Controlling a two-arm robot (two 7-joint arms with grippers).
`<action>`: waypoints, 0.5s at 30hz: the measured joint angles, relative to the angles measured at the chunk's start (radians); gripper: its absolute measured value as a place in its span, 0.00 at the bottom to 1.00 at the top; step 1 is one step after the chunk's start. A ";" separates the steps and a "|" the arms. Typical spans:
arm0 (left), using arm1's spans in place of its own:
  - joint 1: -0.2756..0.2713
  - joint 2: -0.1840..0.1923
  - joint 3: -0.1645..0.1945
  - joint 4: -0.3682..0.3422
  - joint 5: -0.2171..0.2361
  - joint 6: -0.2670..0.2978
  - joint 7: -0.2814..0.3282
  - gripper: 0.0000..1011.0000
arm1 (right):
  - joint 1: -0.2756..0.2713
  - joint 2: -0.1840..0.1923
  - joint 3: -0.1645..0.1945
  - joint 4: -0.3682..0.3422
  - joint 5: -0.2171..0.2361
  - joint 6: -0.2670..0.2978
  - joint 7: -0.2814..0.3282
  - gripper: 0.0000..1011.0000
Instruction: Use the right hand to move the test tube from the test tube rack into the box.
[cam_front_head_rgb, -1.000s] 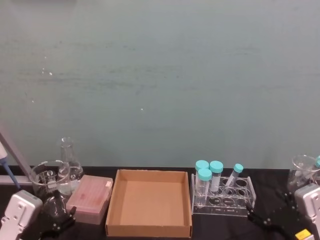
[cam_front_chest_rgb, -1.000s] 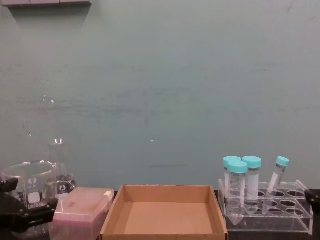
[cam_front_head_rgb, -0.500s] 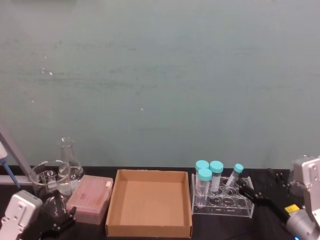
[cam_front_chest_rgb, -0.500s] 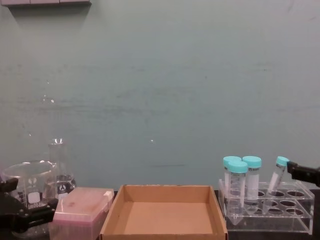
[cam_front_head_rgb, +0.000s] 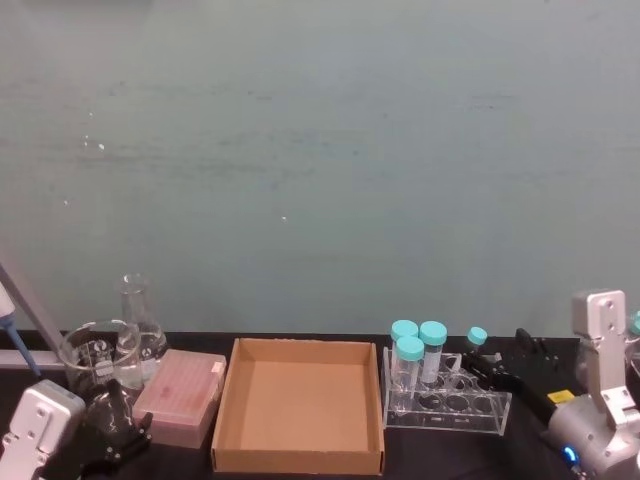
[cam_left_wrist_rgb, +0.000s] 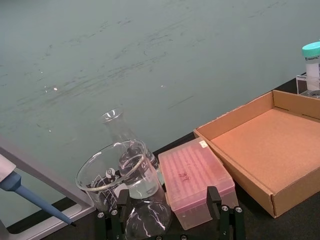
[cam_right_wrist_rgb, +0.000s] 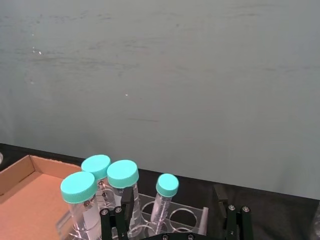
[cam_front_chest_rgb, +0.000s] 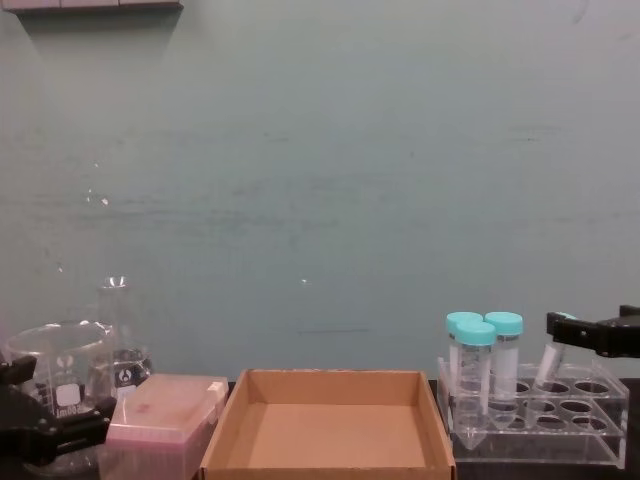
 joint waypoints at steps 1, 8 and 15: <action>0.000 0.000 0.000 0.000 0.000 0.000 0.000 0.99 | 0.003 -0.003 0.000 0.004 0.000 0.002 0.003 0.99; 0.000 0.000 0.000 0.000 0.000 0.000 0.000 0.99 | 0.035 -0.028 0.000 0.049 -0.027 0.004 0.010 0.99; 0.000 0.000 0.000 0.000 0.000 0.000 0.000 0.99 | 0.077 -0.052 0.005 0.115 -0.059 -0.010 -0.001 0.99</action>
